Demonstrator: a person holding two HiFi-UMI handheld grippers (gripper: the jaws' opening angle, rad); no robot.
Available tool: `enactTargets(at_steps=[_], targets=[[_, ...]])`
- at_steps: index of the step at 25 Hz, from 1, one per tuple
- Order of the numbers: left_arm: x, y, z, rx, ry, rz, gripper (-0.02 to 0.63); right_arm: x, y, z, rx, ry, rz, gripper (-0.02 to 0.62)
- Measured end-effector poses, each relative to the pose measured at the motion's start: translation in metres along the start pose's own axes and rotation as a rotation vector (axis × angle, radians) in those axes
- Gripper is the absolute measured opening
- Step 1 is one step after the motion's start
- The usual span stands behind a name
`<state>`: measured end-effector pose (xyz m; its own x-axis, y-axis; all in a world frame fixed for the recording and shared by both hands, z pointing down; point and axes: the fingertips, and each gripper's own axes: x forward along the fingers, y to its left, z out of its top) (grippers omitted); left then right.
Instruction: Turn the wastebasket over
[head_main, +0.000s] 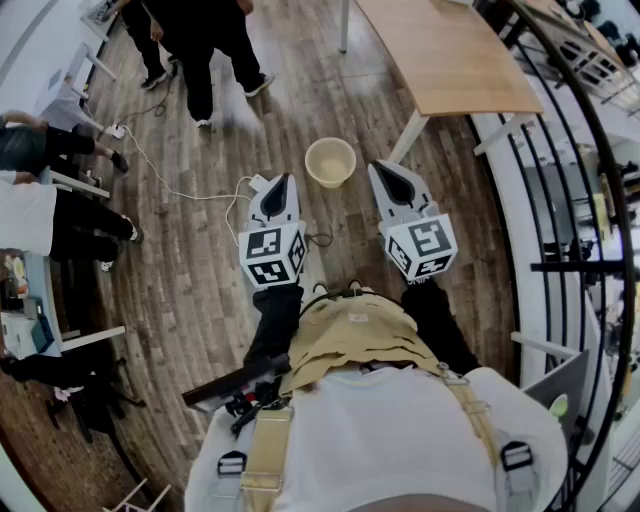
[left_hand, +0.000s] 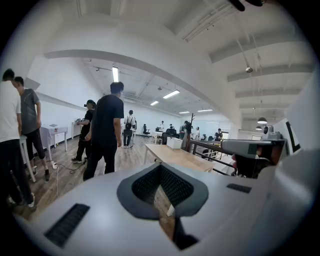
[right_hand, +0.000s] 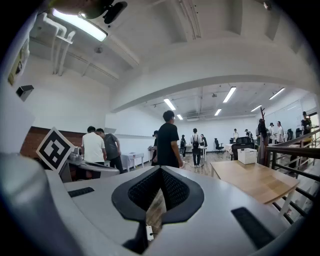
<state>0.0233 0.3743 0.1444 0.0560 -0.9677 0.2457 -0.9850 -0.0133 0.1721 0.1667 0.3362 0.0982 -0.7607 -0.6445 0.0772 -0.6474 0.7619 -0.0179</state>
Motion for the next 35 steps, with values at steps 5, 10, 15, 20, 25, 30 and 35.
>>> enactTargets(at_steps=[5, 10, 15, 20, 25, 30, 35], targets=[[0.004, 0.006, 0.003, -0.002, -0.004, 0.008, 0.002, 0.008, -0.001, 0.001, -0.003, 0.001, 0.004, 0.020], [0.006, 0.011, 0.005, -0.006, -0.009, 0.013, 0.002, 0.013, 0.000, 0.001, -0.005, -0.001, 0.006, 0.020], [0.010, 0.021, 0.005, -0.018, -0.009, 0.017, 0.002, 0.022, 0.002, -0.001, -0.008, 0.006, 0.007, 0.020], [0.013, 0.028, 0.002, -0.028, -0.006, 0.011, 0.002, 0.027, 0.001, -0.006, -0.007, 0.016, -0.009, 0.020], [0.019, 0.041, -0.003, -0.045, 0.009, 0.009, 0.002, 0.038, -0.001, -0.017, 0.013, 0.037, -0.031, 0.020], [0.026, 0.055, -0.019, -0.073, 0.045, 0.011, 0.002, 0.049, -0.002, -0.034, 0.026, 0.081, -0.052, 0.020], [0.030, 0.080, -0.035, -0.104, 0.078, 0.016, 0.002, 0.062, 0.003, -0.051, 0.049, 0.119, -0.077, 0.020]])
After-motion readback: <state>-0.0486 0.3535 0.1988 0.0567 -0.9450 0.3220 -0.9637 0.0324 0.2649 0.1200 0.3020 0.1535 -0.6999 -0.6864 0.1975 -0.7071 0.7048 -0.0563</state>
